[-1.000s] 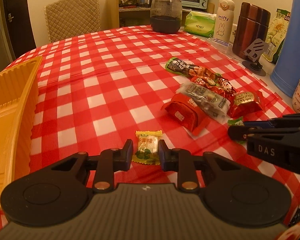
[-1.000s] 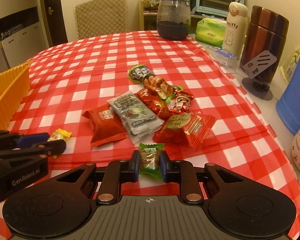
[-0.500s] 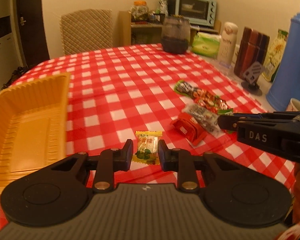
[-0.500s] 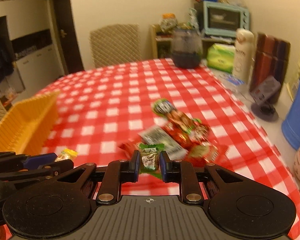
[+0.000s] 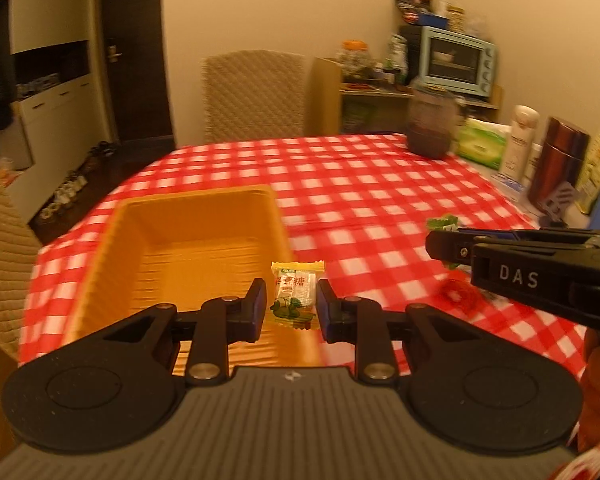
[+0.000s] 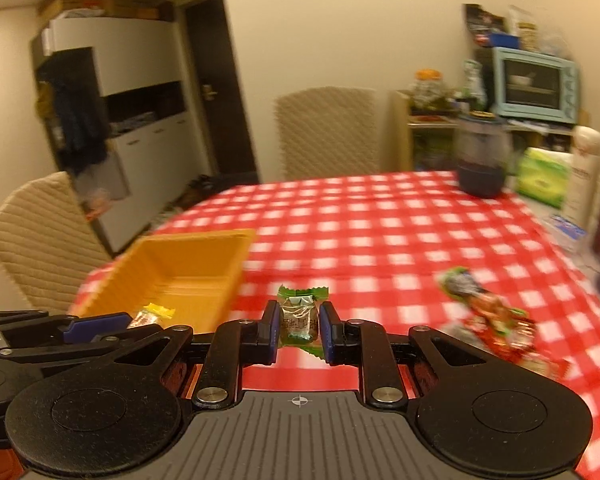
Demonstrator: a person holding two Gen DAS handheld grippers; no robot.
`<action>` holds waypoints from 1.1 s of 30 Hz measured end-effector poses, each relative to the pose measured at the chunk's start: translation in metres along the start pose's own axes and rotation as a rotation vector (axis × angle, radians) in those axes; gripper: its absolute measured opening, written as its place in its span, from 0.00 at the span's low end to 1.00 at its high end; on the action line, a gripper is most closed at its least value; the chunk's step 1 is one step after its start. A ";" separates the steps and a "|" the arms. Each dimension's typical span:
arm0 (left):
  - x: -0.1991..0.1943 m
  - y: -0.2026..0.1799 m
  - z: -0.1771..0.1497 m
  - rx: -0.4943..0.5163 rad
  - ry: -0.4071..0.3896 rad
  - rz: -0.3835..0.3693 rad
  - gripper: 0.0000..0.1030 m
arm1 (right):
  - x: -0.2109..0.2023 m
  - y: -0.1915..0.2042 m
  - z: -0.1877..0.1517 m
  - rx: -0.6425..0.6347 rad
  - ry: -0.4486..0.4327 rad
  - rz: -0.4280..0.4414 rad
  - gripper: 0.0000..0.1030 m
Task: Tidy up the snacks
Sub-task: 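Carry the green candy with the right gripper over the orange tray, then open the right gripper to drop the green candy into the tray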
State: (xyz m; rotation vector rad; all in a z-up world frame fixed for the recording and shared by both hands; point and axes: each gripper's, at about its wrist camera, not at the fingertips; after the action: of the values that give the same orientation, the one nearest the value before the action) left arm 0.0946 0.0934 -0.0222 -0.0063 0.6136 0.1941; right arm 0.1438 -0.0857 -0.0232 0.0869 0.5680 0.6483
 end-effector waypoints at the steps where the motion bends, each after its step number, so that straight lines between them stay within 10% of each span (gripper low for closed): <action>1: -0.001 0.008 0.000 -0.007 0.002 0.013 0.23 | 0.003 0.008 0.002 -0.009 0.001 0.018 0.20; 15: 0.014 0.099 -0.006 -0.075 0.062 0.074 0.23 | 0.069 0.087 -0.001 -0.118 0.089 0.179 0.20; 33: 0.034 0.116 -0.008 -0.074 0.089 0.051 0.25 | 0.093 0.097 -0.006 -0.120 0.148 0.166 0.20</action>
State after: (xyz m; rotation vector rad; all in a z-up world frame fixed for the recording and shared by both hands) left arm 0.0964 0.2131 -0.0422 -0.0715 0.6951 0.2667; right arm 0.1480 0.0460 -0.0480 -0.0275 0.6676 0.8539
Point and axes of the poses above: each gripper's, at about its wrist camera, not at the fingertips, and x roughly the way its jaws point, y to its left, z to its top, and after that the axes turned 4 degrees about z, right-handed
